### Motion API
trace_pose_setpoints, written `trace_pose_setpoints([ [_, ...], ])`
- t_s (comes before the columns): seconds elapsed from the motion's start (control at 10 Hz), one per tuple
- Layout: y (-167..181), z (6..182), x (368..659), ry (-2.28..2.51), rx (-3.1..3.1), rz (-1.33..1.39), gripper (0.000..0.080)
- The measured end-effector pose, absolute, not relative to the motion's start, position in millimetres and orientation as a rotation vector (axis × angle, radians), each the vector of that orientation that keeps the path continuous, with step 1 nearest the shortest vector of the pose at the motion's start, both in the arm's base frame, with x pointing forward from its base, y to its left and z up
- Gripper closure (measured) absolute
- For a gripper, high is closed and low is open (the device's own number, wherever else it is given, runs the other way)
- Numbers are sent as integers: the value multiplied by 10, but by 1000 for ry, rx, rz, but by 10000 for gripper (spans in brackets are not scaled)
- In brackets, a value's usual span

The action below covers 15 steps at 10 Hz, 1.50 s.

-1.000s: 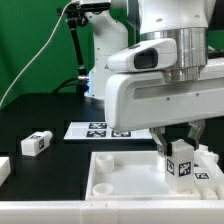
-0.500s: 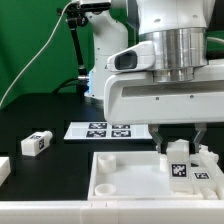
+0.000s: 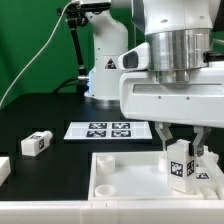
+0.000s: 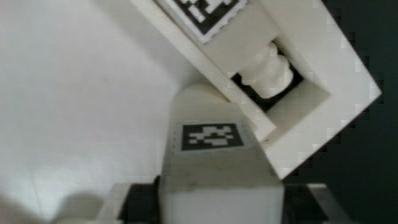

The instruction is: Assemble one leg

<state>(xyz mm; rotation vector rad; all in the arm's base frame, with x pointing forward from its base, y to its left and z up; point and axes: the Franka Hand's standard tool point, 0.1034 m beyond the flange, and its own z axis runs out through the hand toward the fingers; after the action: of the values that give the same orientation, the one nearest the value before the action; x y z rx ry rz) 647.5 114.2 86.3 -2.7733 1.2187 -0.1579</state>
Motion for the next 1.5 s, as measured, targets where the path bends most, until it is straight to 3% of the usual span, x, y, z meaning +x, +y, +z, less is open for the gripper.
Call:
trace_pose_setpoints([
  [0.3,1143,862,6471,1272,-2745,-144,515],
  [0.4,1141,862,6472,1220,-2769,-147,334],
  [0.5,1140,865,6475,1167,-2794,-152,215],
  [0.6,1144,864,6473,1007,-2864,-162,215],
  [0.7,1147,859,6471,829,-2928,-172,163],
  [1.5,1177,831,6458,-383,-3078,-227,151],
])
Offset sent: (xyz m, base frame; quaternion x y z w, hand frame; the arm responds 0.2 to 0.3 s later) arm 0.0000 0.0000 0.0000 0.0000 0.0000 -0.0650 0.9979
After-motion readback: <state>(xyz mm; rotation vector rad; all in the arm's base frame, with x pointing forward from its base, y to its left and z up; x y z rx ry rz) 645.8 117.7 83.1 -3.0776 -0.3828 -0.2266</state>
